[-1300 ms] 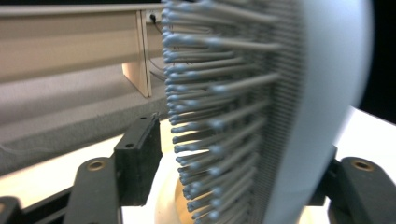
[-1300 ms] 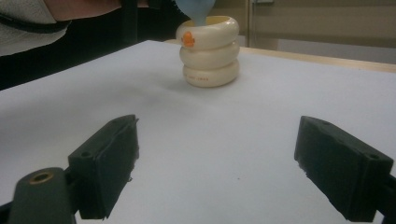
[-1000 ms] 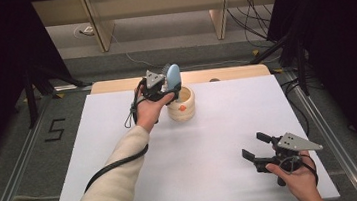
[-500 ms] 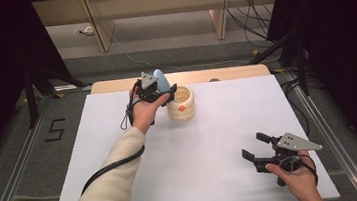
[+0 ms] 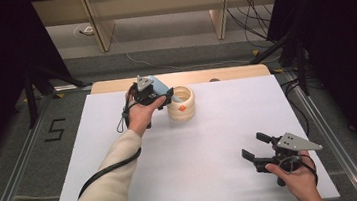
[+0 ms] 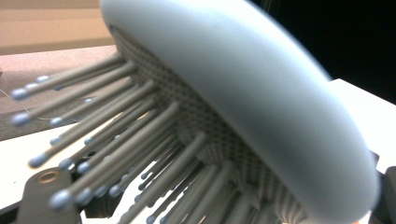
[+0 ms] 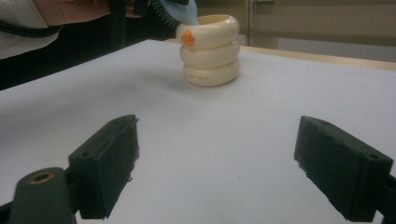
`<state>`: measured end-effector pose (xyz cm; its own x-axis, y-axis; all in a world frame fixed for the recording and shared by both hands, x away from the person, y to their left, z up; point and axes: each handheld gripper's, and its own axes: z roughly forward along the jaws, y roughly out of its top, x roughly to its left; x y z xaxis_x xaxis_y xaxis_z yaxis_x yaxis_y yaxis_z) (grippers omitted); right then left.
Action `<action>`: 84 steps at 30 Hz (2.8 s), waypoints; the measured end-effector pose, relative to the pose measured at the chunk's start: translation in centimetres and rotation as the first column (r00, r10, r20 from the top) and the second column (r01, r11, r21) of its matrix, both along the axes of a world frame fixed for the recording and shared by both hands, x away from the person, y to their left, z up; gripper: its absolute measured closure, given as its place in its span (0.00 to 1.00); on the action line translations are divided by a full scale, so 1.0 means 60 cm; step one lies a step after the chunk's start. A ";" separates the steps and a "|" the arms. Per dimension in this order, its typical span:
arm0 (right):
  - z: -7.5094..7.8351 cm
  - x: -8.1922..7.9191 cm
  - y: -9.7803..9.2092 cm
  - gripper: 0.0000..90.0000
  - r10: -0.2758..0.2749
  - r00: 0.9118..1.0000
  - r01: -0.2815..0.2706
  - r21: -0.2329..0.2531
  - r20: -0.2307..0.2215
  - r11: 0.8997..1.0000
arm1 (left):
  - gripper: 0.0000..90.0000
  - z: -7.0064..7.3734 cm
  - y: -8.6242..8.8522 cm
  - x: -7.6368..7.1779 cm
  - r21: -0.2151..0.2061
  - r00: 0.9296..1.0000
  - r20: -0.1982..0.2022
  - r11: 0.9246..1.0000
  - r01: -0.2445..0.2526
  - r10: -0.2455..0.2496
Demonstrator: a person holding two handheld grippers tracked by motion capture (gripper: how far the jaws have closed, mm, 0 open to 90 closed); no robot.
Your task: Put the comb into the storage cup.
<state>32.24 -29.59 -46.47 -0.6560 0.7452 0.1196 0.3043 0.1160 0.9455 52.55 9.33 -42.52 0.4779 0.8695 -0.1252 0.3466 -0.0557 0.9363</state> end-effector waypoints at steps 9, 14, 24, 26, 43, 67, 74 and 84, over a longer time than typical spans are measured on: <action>0.000 0.000 0.000 0.16 -0.001 1.000 0.001 -0.002 -0.001 1.000 | 0.16 0.001 0.012 -0.008 -0.005 1.000 -0.011 1.000 0.016 -0.016; 0.000 0.000 0.000 0.16 -0.003 1.000 0.003 -0.001 -0.001 1.000 | 0.11 -0.001 0.017 -0.015 0.006 0.999 -0.021 0.999 0.034 -0.034; 0.000 0.000 0.001 0.16 -0.005 1.000 0.005 -0.002 -0.002 1.000 | 0.03 0.002 0.029 -0.028 0.016 0.999 -0.022 0.999 0.033 -0.032; 0.000 0.000 0.001 0.16 -0.006 1.000 0.006 -0.003 -0.003 1.000 | 0.03 0.003 0.031 -0.032 0.013 0.999 -0.022 0.999 0.034 -0.034; -0.001 0.000 0.001 0.16 -0.009 1.000 0.009 -0.004 -0.002 1.000 | 0.02 0.007 0.043 -0.061 0.021 0.998 -0.020 0.998 0.055 -0.054; 0.000 0.000 0.001 0.16 -0.010 1.000 0.010 -0.006 0.000 1.000 | 0.02 0.000 0.059 -0.108 0.047 0.995 -0.009 0.994 0.099 -0.098; 0.001 -0.001 0.001 0.16 -0.010 1.000 0.010 -0.005 0.001 1.000 | 0.02 0.001 0.062 -0.123 0.066 0.992 -0.001 0.990 0.124 -0.124; 0.001 0.000 0.001 0.16 -0.009 1.000 0.009 -0.004 0.002 1.000 | 0.02 0.002 0.076 -0.152 0.081 0.989 0.010 0.986 0.147 -0.149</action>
